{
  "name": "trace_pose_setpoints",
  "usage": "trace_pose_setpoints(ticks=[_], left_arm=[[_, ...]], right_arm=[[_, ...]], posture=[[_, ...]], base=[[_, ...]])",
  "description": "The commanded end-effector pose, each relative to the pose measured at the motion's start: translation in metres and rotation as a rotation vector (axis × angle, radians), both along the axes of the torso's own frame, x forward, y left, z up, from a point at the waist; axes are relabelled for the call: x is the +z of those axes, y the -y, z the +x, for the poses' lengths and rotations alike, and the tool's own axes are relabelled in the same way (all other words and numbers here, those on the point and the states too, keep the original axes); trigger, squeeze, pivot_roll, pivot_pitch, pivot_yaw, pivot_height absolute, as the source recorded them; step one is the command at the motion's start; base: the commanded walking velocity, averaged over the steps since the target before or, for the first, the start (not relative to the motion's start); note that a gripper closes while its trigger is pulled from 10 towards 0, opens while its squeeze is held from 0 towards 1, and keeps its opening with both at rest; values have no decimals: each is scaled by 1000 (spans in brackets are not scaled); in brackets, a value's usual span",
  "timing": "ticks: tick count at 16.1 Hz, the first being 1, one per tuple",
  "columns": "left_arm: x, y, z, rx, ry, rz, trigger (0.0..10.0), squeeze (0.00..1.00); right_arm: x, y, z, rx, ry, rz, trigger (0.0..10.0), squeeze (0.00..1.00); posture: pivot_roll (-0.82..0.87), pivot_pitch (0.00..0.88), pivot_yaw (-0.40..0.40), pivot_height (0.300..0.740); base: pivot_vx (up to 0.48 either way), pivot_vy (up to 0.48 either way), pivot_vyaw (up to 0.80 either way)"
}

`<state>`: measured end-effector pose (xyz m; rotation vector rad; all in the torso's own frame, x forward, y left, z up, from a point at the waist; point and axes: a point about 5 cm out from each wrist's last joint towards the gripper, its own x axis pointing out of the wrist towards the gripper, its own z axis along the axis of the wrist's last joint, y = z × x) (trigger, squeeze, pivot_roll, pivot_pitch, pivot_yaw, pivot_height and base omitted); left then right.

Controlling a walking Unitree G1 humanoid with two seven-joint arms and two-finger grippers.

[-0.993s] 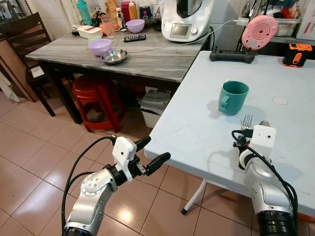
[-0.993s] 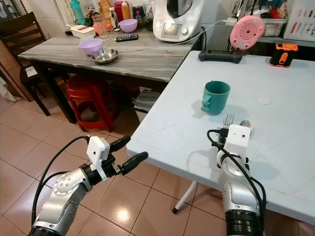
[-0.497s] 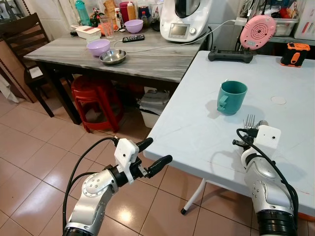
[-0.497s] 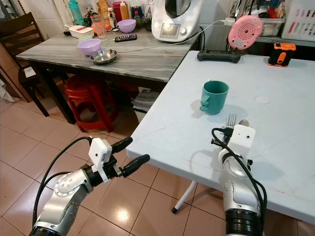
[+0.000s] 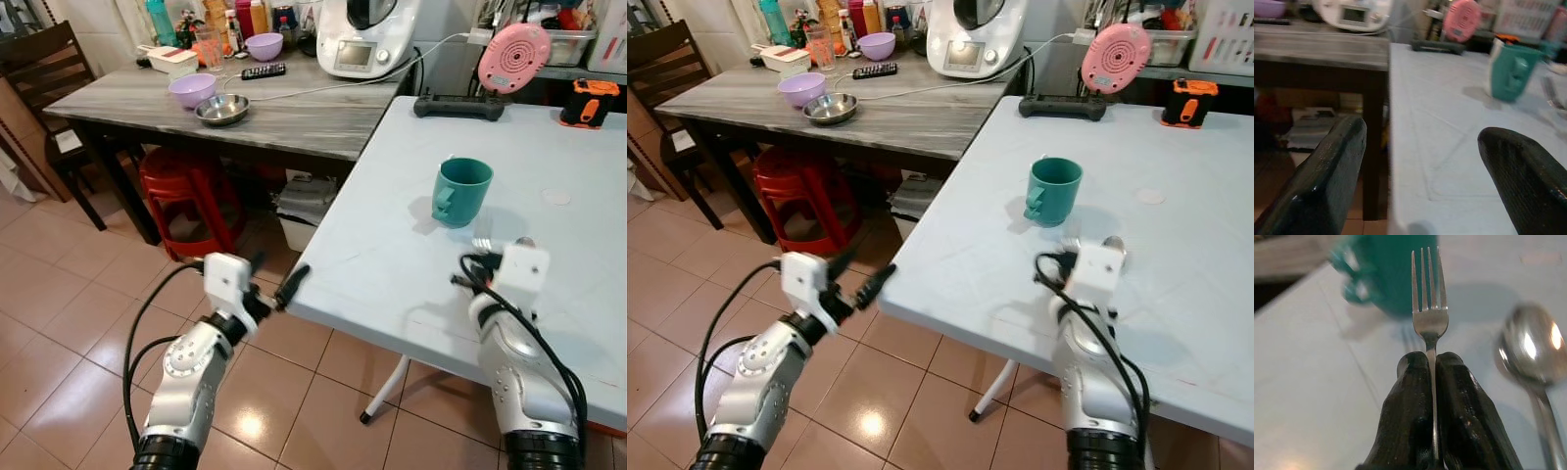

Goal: Setting the table

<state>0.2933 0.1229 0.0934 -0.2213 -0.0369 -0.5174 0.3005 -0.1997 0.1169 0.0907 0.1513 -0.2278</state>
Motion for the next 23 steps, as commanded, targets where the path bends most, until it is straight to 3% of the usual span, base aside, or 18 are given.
trace_pose_setpoints(ticks=[1, 5, 14, 23], left_arm=[[-1, -6, 3, 34, -15, -16, 10000, 0], [2, -9, 8, 82, -13, -40, 10000, 0], [2, -5, 12, 80, -14, -41, 10000, 0], [1, -4, 14, 102, -17, -30, 10000, 0]], right_arm=[[10, -8, 0, 39, 58, -15, 10000, 0], [19, -15, -7, 52, 136, -59, 10000, 0], [20, -21, -10, 67, 158, -77, 10000, 0], [20, -24, -9, 86, 173, -90, 10000, 0]], posture=[[-173, 0, 86, 740], [-176, 0, 88, 740], [-181, 0, 95, 740], [-174, 0, 90, 740]], base=[[0, 0, 0], [0, 124, 0], [0, 343, -733], [0, 387, 0]])
